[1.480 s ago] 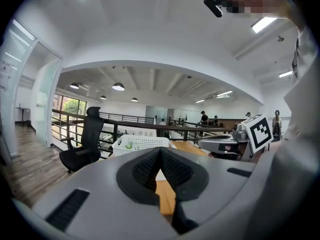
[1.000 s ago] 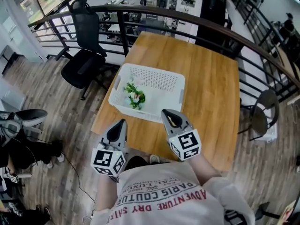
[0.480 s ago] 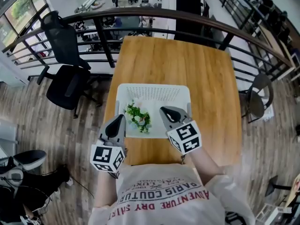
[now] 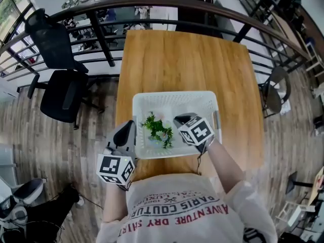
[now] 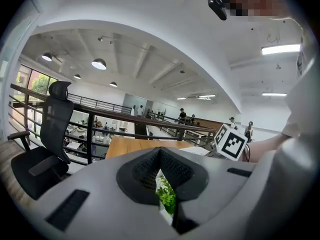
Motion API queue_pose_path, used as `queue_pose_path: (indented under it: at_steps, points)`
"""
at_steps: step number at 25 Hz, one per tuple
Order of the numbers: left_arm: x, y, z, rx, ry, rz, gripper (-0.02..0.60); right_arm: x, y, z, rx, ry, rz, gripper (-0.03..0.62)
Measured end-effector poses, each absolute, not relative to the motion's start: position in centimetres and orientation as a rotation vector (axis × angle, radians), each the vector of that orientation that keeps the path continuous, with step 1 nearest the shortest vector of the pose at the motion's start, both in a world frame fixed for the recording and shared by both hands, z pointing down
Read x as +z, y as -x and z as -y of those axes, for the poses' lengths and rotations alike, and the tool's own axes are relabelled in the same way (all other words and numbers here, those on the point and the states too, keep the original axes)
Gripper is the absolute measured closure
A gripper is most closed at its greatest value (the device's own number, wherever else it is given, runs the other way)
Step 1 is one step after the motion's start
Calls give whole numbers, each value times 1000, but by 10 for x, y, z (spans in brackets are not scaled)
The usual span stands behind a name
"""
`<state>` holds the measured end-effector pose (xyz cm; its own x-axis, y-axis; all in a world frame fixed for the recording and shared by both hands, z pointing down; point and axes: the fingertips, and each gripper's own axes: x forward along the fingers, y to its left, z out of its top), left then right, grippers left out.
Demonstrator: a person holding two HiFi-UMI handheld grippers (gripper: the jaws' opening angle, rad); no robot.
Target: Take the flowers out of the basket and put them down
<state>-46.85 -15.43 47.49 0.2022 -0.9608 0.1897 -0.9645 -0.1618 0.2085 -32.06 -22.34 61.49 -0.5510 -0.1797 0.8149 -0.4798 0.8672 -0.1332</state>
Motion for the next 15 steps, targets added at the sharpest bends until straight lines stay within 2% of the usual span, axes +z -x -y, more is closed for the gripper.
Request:
queue_pose_path:
  at_steps: [3,5,6,15]
  points:
    - [480,471,160,6,-2204,1793,555,646,317,228,513,-468,2053,554]
    - [487,473,162,3,-2205,1772,555,659,321,228,526,-460,2010,477]
    - [490,475,162,3,-2203,1764,555,665,323,227,530,-455,1993,464]
    - [505,499,164,11,-2172,1773,555,711,336,228,561,-438,1873,482]
